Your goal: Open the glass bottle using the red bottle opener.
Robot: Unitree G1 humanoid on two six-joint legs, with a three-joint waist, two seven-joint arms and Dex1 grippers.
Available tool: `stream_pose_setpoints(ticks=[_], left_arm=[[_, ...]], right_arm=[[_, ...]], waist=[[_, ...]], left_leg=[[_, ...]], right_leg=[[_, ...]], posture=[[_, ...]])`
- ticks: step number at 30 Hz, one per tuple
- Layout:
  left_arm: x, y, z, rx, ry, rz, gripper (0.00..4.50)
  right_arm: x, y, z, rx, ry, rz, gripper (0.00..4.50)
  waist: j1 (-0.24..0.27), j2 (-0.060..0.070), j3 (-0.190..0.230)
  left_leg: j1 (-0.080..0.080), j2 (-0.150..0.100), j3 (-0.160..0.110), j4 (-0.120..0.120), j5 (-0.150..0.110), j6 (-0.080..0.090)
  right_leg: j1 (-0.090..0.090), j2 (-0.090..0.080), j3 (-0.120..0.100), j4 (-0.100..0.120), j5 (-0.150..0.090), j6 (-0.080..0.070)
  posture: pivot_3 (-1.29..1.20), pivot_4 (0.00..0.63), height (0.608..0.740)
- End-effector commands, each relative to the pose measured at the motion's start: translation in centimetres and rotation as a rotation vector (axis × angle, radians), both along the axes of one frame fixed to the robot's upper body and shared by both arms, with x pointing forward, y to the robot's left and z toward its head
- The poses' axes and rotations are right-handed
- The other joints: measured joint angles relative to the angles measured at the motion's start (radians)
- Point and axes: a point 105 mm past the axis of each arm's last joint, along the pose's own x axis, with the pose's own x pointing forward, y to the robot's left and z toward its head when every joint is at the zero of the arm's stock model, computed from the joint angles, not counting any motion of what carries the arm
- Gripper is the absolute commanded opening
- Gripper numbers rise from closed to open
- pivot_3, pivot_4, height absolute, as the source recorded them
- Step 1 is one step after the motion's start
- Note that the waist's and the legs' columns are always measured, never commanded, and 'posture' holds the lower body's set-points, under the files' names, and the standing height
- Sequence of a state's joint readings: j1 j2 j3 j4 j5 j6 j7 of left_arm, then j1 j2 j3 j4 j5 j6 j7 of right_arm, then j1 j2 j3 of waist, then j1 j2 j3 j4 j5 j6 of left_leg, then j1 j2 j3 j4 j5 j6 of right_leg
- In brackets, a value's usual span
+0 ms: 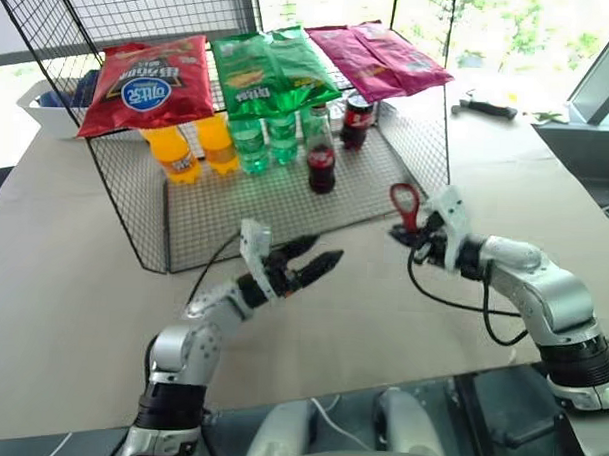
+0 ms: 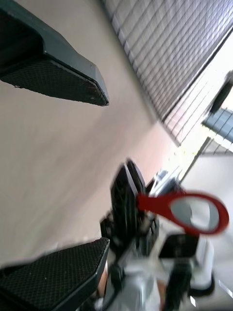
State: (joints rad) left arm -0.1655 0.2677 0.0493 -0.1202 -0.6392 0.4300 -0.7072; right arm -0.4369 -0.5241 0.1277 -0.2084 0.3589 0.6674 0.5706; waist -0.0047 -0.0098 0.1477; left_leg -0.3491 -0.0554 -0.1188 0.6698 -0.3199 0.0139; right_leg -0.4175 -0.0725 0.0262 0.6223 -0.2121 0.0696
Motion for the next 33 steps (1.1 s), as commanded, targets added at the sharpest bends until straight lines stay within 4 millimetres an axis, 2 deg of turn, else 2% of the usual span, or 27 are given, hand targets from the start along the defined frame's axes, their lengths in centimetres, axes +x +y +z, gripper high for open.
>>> stream_pose_setpoints(ticks=[1, 5, 10, 15, 18, 24, 26, 30, 33], left_arm=[[3.4, 2.5, 2.4, 0.097, -0.164, 0.263, 4.47], [5.5, 3.3, 3.6, 0.167, -0.216, 0.396, 4.47], [7.5, 3.1, 4.9, 0.215, -0.251, 0.488, 4.47], [9.4, 2.6, 5.1, 0.314, -0.315, 0.563, 4.47], [10.8, 1.3, 4.8, 0.326, -0.329, 0.562, 4.47], [11.8, -1.1, 5.3, 0.284, -0.371, 0.487, 4.47], [12.0, -1.5, 5.6, 0.278, -0.386, 0.464, 4.47], [13.0, -1.5, 6.1, 0.285, -0.395, 0.483, 4.47], [13.7, -2.1, 6.4, 0.287, -0.390, 0.483, 4.47]], right_arm=[[1.6, -1.9, 2.4, -0.073, -0.240, -0.184, 0.00], [1.8, -2.3, 2.6, -0.142, -0.366, -0.247, 0.00], [1.7, -1.9, 3.3, -0.121, -0.442, -0.316, 0.00], [1.5, -1.3, 3.5, -0.082, -0.467, -0.335, 0.00], [0.8, -0.3, 4.3, -0.057, -0.535, -0.318, 0.00], [-0.6, 0.6, 3.5, -0.069, -0.542, -0.303, 0.00], [-1.0, 0.8, 3.2, -0.088, -0.546, -0.298, 0.00], [-1.5, 0.9, 2.8, -0.114, -0.552, -0.294, 0.00], [-1.7, 0.8, 2.7, -0.130, -0.558, -0.296, 0.00]], waist=[[0.005, 0.000, 0.000], [0.016, 0.000, 0.000], [0.016, 0.000, 0.000], [0.016, 0.000, 0.000], [0.017, 0.000, 0.000], [0.014, -0.001, 0.000], [0.010, -0.001, 0.000], [0.004, -0.001, 0.000], [0.000, -0.001, 0.000]], left_leg=[[0.000, 0.000, 0.000, 0.000, 0.000, 0.000], [0.000, -0.002, 0.000, 0.000, 0.000, 0.000], [-0.002, -0.002, 0.001, -0.001, 0.000, 0.000], [-0.005, -0.004, 0.001, 0.000, 0.000, 0.000], [-0.005, -0.004, 0.001, 0.000, 0.000, 0.000], [-0.008, -0.005, 0.000, 0.001, 0.000, 0.000], [-0.014, -0.005, 0.000, 0.003, 0.000, 0.000], [-0.014, -0.005, 0.000, 0.004, 0.001, -0.001], [-0.014, -0.006, 0.000, 0.005, 0.001, -0.001]], right_leg=[[0.000, 0.000, 0.000, 0.000, 0.000, 0.000], [0.000, 0.000, 0.000, -0.001, 0.000, 0.000], [-0.003, 0.000, 0.001, -0.002, 0.000, 0.000], [-0.006, 0.000, 0.001, 0.000, 0.000, 0.000], [-0.006, 0.000, 0.001, 0.000, 0.000, 0.000], [-0.008, 0.000, 0.000, -0.001, 0.000, 0.000], [-0.014, 0.000, 0.000, 0.002, 0.000, 0.000], [-0.014, 0.000, 0.000, 0.003, 0.000, 0.000], [-0.014, 0.000, 0.000, 0.004, 0.000, 0.001]], posture=[[0.00, 0.150, 0.740], [0.00, 0.150, 0.740], [0.00, 0.150, 0.740], [0.00, 0.150, 0.740], [0.00, 0.150, 0.740], [0.00, 0.150, 0.740], [0.00, 0.150, 0.740], [0.00, 0.150, 0.740], [0.00, 0.150, 0.740]])
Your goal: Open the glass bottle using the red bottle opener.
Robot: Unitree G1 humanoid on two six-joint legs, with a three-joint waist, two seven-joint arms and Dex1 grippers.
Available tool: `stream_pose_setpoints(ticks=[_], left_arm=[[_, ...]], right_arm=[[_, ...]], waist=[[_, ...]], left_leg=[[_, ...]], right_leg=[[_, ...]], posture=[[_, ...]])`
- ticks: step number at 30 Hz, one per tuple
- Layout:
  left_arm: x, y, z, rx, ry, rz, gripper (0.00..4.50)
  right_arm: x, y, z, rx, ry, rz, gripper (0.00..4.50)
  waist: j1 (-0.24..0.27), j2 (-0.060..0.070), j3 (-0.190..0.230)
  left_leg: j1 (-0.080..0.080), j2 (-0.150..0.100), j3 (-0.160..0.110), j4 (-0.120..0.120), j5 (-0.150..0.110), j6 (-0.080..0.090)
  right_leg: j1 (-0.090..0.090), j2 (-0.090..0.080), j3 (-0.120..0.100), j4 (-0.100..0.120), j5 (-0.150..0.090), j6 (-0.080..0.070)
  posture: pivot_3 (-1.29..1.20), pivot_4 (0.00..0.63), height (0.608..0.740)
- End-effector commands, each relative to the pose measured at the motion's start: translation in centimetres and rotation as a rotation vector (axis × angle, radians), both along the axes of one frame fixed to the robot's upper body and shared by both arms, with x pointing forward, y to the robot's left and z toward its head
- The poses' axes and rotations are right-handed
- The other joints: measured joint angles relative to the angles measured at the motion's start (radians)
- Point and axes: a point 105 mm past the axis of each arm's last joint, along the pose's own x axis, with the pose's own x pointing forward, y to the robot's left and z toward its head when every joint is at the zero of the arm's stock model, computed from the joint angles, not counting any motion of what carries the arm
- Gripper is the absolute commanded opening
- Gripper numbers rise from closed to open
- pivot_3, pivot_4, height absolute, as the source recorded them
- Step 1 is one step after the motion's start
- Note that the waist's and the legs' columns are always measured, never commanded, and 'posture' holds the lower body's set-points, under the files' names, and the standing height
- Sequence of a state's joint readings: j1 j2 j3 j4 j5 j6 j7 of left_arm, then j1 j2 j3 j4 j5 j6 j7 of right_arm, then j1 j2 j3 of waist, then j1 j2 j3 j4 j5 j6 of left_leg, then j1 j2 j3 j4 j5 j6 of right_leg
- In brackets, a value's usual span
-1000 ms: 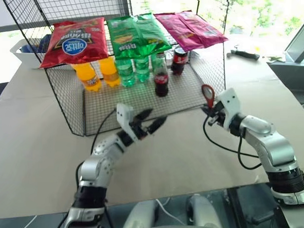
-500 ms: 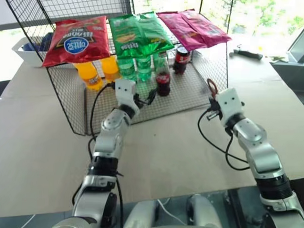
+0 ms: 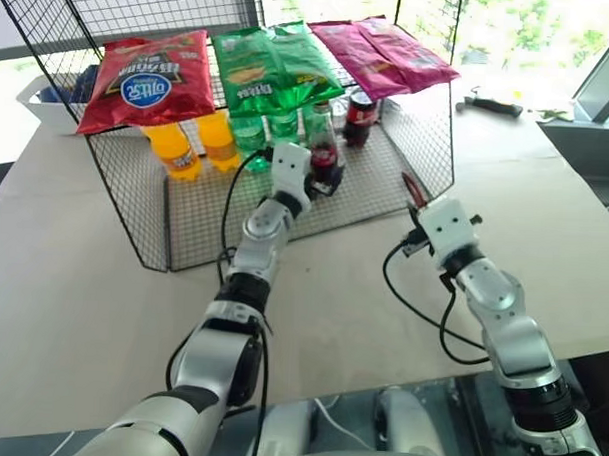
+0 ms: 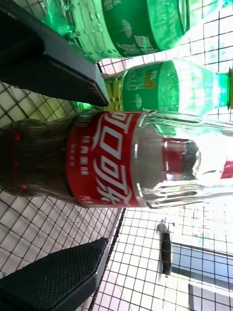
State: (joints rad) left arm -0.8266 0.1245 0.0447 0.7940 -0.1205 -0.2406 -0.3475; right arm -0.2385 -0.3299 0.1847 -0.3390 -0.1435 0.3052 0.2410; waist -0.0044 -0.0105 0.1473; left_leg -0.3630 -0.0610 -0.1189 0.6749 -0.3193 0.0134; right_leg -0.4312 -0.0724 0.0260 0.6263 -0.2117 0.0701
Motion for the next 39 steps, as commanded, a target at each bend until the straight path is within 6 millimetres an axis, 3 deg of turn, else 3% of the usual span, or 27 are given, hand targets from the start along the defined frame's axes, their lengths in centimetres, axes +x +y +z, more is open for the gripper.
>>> stream_pose_setpoints(ticks=[1, 10, 13, 15, 21, 25, 31, 35, 39], left_arm=[[0.7, -0.7, 1.6, -0.005, -0.049, 0.001, 4.47], [2.1, -1.7, 2.2, 0.025, -0.040, 0.051, 4.47], [2.2, -1.5, 2.5, 0.028, -0.051, 0.065, 3.67], [2.2, -1.4, 2.5, 0.034, -0.056, 0.065, 2.78], [1.3, -1.3, 2.5, 0.014, -0.085, -0.010, 2.76], [-0.9, -0.8, 2.3, 0.016, -0.115, -0.120, 2.76], [-6.2, 0.2, 3.1, 0.016, -0.096, -0.240, 2.76], [-10.1, 0.3, 1.9, 0.071, -0.018, -0.326, 2.76], [-12.1, 0.3, 0.6, 0.105, 0.005, -0.368, 2.76]], right_arm=[[-0.7, 0.3, 1.3, -0.010, -0.062, 0.008, 0.00], [-0.8, 0.0, 1.6, -0.007, -0.077, -0.014, 0.00], [-0.7, -0.6, 1.7, 0.005, -0.081, -0.045, 0.00], [-0.6, -0.7, 1.8, 0.009, -0.084, -0.050, 0.00], [-0.3, -1.4, 2.2, 0.042, -0.092, -0.082, 0.00], [-0.1, -2.7, 2.7, 0.066, -0.105, -0.131, 0.00], [0.3, -3.8, 2.9, 0.060, -0.117, -0.161, 0.00], [0.6, -4.1, 3.3, 0.060, -0.132, -0.172, 0.00], [0.9, -3.9, 3.2, 0.062, -0.132, -0.163, 0.00]], waist=[[-0.001, 0.000, 0.000], [-0.008, 0.000, 0.000], [-0.008, 0.000, 0.000], [-0.009, 0.000, 0.000], [-0.011, 0.000, 0.000], [-0.015, 0.000, 0.000], [-0.024, 0.000, 0.000], [-0.027, 0.001, 0.000], [-0.027, 0.001, -0.001]], left_leg=[[0.000, 0.000, 0.000, 0.000, 0.000, 0.000], [-0.001, -0.001, 0.000, 0.000, 0.000, 0.000], [0.000, -0.001, -0.001, 0.001, 0.000, 0.000], [-0.001, -0.001, -0.001, 0.001, 0.000, 0.000], [-0.001, -0.001, -0.001, 0.001, 0.000, 0.000], [-0.001, -0.001, -0.001, 0.001, 0.000, 0.000], [-0.001, 0.001, 0.000, 0.001, 0.000, 0.000], [0.000, 0.003, 0.000, 0.002, 0.000, 0.000], [0.000, 0.002, 0.001, 0.004, 0.000, 0.000]], right_leg=[[0.000, 0.000, 0.000, 0.000, 0.000, 0.000], [0.000, 0.000, 0.000, 0.000, 0.000, 0.000], [0.000, 0.000, 0.000, 0.001, 0.000, 0.000], [0.000, 0.000, 0.000, 0.001, 0.000, 0.000], [0.000, 0.000, 0.000, 0.001, 0.000, 0.000], [0.000, 0.000, 0.000, 0.001, 0.000, 0.000], [-0.001, 0.000, 0.001, 0.001, 0.000, 0.000], [-0.001, 0.000, 0.002, 0.003, 0.000, 0.000], [0.000, 0.000, 0.002, 0.005, 0.000, 0.000]], posture=[[0.00, 0.150, 0.740], [0.00, 0.150, 0.740], [0.00, 0.150, 0.740], [0.00, 0.150, 0.740], [0.00, 0.150, 0.740], [0.00, 0.150, 0.740], [0.00, 0.150, 0.740], [0.00, 0.150, 0.740], [0.00, 0.150, 0.740]])
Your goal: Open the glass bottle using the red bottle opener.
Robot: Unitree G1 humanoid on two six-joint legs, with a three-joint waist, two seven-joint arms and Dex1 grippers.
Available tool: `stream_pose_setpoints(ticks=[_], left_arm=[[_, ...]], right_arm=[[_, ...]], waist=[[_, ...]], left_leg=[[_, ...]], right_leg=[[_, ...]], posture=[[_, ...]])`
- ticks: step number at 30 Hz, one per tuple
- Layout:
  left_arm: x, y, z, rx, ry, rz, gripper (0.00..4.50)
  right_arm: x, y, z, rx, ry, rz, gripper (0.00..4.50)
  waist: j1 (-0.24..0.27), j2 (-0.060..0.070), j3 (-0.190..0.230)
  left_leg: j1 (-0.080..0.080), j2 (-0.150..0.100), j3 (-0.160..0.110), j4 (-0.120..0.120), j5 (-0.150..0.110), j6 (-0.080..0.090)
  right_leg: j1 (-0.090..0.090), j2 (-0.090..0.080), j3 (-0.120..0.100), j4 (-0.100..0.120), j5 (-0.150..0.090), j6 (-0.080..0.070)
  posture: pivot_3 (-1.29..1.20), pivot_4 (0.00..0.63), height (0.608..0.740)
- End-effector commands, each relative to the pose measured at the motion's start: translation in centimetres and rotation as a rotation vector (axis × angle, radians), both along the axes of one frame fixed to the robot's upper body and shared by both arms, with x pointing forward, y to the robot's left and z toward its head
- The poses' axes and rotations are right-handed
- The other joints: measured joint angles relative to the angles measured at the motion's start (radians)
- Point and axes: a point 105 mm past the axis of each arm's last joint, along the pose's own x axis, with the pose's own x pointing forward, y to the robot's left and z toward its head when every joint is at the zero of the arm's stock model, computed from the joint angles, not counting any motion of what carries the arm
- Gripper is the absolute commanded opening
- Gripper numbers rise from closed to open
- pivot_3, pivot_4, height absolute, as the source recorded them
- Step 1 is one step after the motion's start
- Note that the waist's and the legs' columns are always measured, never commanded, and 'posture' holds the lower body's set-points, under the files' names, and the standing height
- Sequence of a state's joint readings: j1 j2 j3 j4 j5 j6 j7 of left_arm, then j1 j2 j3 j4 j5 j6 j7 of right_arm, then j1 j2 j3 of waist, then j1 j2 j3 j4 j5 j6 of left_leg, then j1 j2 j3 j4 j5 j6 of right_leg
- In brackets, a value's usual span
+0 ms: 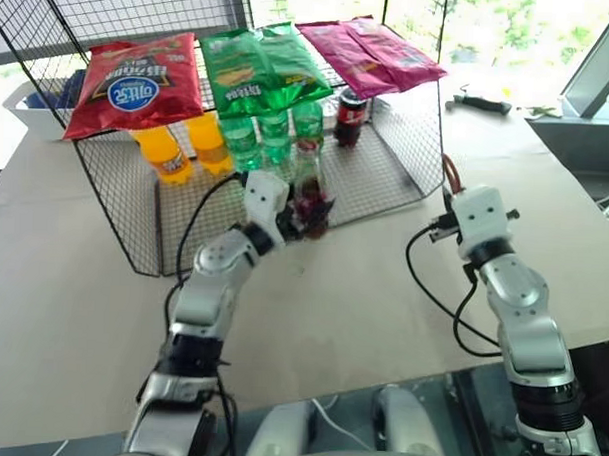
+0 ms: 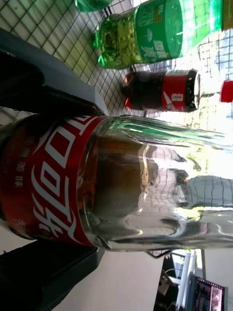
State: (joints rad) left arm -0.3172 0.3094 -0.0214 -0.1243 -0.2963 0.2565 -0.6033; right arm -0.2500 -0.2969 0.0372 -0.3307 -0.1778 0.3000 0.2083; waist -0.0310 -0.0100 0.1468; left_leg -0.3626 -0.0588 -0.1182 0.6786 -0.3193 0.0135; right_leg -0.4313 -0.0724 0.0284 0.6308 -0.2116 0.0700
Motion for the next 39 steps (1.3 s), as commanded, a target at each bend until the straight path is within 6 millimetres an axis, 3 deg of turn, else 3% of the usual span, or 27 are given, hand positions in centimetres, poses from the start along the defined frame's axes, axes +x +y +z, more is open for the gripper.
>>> stream_pose_setpoints(ticks=[1, 7, 12, 14, 16, 33, 39], left_arm=[[-2.1, -1.0, 1.3, 0.005, -0.083, -0.077, 2.76], [-2.9, -0.3, -1.4, 0.011, -0.033, -0.068, 2.76], [-3.2, -0.6, -1.6, 0.005, -0.044, -0.090, 2.76], [-3.2, -0.6, -1.3, -0.003, -0.052, -0.092, 3.77], [-2.9, -0.3, -1.0, 0.003, -0.071, -0.073, 4.48], [-3.0, -1.0, 3.7, -0.087, -0.243, -0.068, 4.48], [-2.8, -1.2, 2.8, -0.085, -0.226, -0.077, 4.48]], right_arm=[[0.0, 0.1, 1.4, 0.009, -0.060, 0.011, 0.00], [0.2, 0.4, 1.4, 0.003, -0.063, 0.024, 0.00], [0.2, 0.5, 1.4, -0.003, -0.064, 0.029, 0.00], [0.2, 0.6, 1.3, -0.005, -0.062, 0.034, 0.00], [0.2, 0.7, 1.2, -0.005, -0.058, 0.040, 0.00], [0.5, 1.3, 0.3, -0.033, -0.033, 0.086, 0.00], [0.4, 1.4, 0.3, -0.042, -0.036, 0.090, 0.00]], waist=[[0.002, 0.000, 0.000], [0.011, 0.000, -0.001], [0.015, 0.000, -0.001], [0.016, 0.000, -0.001], [0.016, 0.000, -0.001], [0.017, 0.000, -0.001], [0.017, 0.000, -0.001]], left_leg=[[0.000, 0.000, 0.000, 0.000, 0.000, 0.000], [0.001, 0.000, 0.001, 0.001, 0.000, 0.000], [0.001, -0.001, 0.001, 0.001, 0.000, 0.000], [0.001, -0.001, 0.001, 0.001, 0.000, 0.000], [0.001, -0.001, 0.001, 0.001, 0.000, 0.000], [0.001, -0.001, 0.002, 0.002, 0.000, 0.000], [0.001, -0.001, 0.002, 0.002, 0.000, 0.000]], right_leg=[[0.000, 0.000, 0.000, 0.000, 0.000, 0.000], [0.000, 0.000, 0.001, 0.002, 0.000, 0.000], [0.000, 0.000, 0.001, 0.001, 0.000, 0.000], [0.000, 0.000, 0.001, 0.001, 0.000, 0.000], [0.000, 0.000, 0.001, 0.001, 0.000, 0.000], [0.000, 0.000, 0.001, 0.002, 0.000, 0.000], [0.000, 0.000, 0.001, 0.002, 0.000, 0.000]], posture=[[0.00, 0.150, 0.740], [0.00, 0.150, 0.740], [0.00, 0.150, 0.740], [0.00, 0.150, 0.740], [0.00, 0.150, 0.740], [0.00, 0.150, 0.740], [0.00, 0.150, 0.740]])
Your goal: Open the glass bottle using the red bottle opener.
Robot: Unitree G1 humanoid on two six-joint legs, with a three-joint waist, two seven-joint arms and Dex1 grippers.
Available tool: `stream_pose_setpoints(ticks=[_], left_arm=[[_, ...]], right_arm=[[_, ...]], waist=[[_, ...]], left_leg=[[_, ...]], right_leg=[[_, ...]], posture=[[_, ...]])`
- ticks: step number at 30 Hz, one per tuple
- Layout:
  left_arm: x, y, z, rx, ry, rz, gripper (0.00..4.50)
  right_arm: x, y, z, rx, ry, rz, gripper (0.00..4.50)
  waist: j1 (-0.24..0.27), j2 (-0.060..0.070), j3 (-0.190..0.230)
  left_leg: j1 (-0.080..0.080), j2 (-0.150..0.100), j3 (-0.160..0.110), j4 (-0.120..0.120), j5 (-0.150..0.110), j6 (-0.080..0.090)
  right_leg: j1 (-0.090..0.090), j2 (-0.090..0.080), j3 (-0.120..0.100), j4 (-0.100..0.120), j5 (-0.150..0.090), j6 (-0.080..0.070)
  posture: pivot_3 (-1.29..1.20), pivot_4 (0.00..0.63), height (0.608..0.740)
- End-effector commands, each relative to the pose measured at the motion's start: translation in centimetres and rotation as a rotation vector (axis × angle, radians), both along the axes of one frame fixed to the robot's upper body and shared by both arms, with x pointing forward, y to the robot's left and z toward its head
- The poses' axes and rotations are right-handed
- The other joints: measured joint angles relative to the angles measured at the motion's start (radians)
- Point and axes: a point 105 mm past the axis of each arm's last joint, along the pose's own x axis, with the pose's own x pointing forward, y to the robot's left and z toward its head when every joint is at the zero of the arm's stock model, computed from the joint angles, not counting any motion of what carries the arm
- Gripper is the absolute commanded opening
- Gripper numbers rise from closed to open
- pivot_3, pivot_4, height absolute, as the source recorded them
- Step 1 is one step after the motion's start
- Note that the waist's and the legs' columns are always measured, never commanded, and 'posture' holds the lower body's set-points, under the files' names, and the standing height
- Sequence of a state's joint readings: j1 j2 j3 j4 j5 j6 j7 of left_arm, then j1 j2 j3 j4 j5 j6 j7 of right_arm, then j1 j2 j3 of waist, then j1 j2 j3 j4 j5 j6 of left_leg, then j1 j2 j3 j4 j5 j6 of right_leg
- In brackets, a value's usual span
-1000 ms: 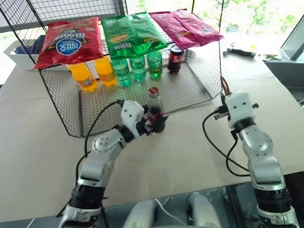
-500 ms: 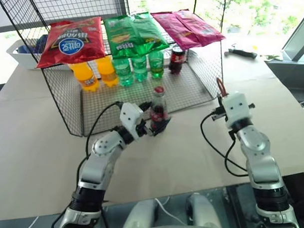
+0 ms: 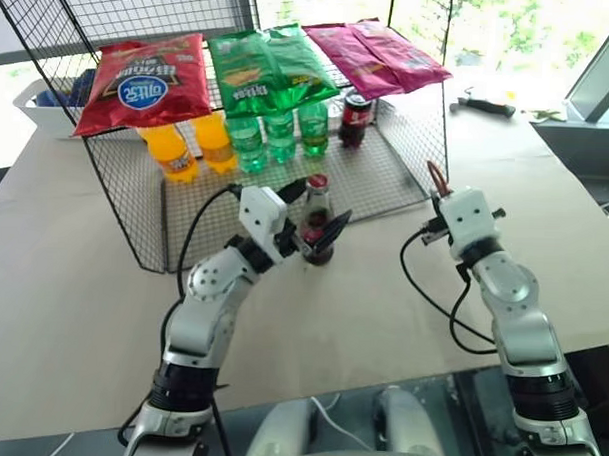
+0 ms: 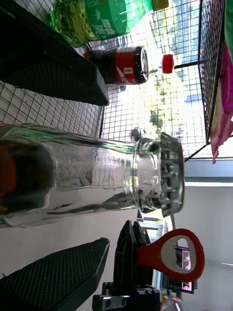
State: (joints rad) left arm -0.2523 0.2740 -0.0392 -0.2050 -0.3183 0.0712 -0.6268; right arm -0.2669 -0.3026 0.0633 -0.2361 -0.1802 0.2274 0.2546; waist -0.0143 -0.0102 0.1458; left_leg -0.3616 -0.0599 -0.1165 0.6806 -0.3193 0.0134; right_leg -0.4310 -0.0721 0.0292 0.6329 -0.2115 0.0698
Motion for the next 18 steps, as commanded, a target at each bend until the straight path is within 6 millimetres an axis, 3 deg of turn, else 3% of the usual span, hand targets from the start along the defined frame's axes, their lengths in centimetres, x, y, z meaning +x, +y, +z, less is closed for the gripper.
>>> stream_pose_setpoints(ticks=[1, 6, 11, 18], left_arm=[[-0.4, 0.0, 0.4, -0.008, -0.036, -0.012, 4.48], [-0.4, 0.0, 0.1, -0.015, -0.032, -0.015, 4.48], [-0.3, -0.1, -0.3, -0.015, -0.023, -0.016, 2.20], [-0.1, 0.0, -1.2, -0.002, -0.013, -0.013, 2.13]], right_arm=[[-0.2, 0.4, 1.8, -0.005, -0.072, 0.022, 0.00], [-0.2, 0.3, 1.8, -0.009, -0.074, 0.020, 0.00], [-0.3, 0.6, 2.0, -0.012, -0.080, 0.025, 0.00], [-0.7, 3.6, 2.3, -0.030, -0.105, 0.114, 0.00]], waist=[[0.000, 0.000, 0.000], [0.001, 0.000, 0.000], [0.001, 0.000, 0.000], [0.000, 0.000, -0.001]], left_leg=[[0.000, 0.000, 0.000, 0.000, 0.000, 0.000], [0.000, 0.000, 0.000, 0.000, 0.000, 0.000], [0.000, 0.000, 0.000, 0.000, 0.000, 0.000], [0.000, 0.000, 0.000, 0.000, 0.000, 0.000]], right_leg=[[0.000, 0.000, 0.000, 0.000, 0.000, 0.000], [0.000, 0.000, 0.000, 0.000, 0.000, 0.000], [0.000, 0.000, 0.000, 0.000, 0.000, 0.000], [0.000, 0.000, 0.000, 0.000, 0.000, 0.000]], posture=[[0.00, 0.150, 0.740], [0.00, 0.150, 0.740], [0.00, 0.150, 0.740], [0.00, 0.150, 0.740]])
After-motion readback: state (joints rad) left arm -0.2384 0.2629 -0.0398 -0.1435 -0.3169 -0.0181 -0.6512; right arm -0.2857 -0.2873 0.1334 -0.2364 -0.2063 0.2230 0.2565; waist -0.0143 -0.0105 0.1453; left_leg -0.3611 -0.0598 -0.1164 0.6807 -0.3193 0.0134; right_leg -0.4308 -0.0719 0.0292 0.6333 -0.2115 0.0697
